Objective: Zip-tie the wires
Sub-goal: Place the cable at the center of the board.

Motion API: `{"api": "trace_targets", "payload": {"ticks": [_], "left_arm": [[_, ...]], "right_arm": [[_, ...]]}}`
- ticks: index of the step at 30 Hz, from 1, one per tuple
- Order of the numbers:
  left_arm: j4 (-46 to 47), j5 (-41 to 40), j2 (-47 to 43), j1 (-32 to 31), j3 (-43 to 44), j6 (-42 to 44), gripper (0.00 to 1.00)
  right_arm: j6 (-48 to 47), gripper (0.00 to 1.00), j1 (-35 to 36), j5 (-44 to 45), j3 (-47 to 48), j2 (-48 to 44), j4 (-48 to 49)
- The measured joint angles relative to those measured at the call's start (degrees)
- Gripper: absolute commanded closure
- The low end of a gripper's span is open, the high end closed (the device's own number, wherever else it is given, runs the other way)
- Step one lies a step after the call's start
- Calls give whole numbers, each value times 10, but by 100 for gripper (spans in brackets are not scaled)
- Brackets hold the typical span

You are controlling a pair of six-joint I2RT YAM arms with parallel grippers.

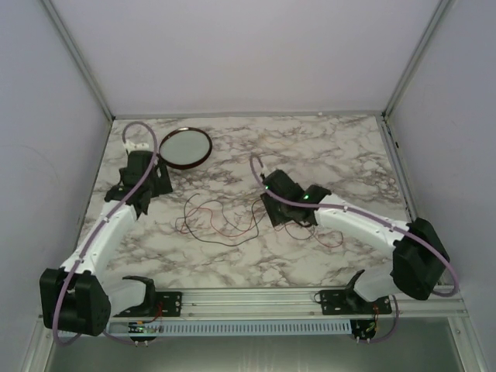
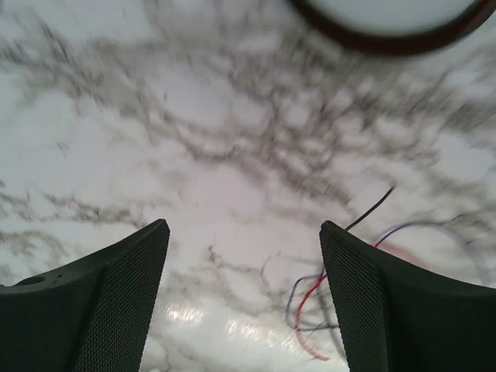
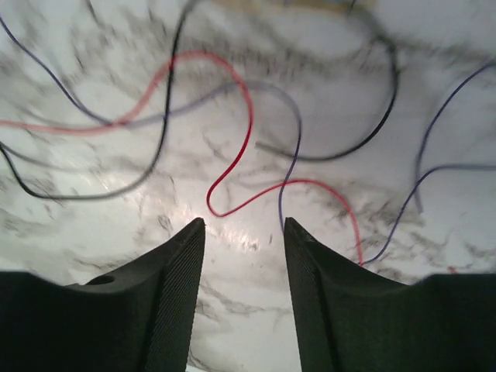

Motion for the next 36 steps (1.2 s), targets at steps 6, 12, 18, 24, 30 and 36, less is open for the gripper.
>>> {"api": "trace_targets", "payload": {"ticks": [6,12,18,24,30,36], "left_arm": [[21,26,-15,2,110,14,0],[86,110,-28,2,141,16,0],[170,212,-55,2,118,16,0],[215,278,-68,2,114,13,0],[228,302,-74,2,105,12,0],[239,313,-75,2,90,4,0]], "right_arm": [[-4,37,-62,15,71,-31,20],[-10,35,-132,17,81,-28,99],[-27,36,-196,-14,116,65,185],[-53,40,-228,-36,178,182,213],[-59,43,-233,-74,192,236,218],[-59,53,-233,-97,191,254,221]]}}
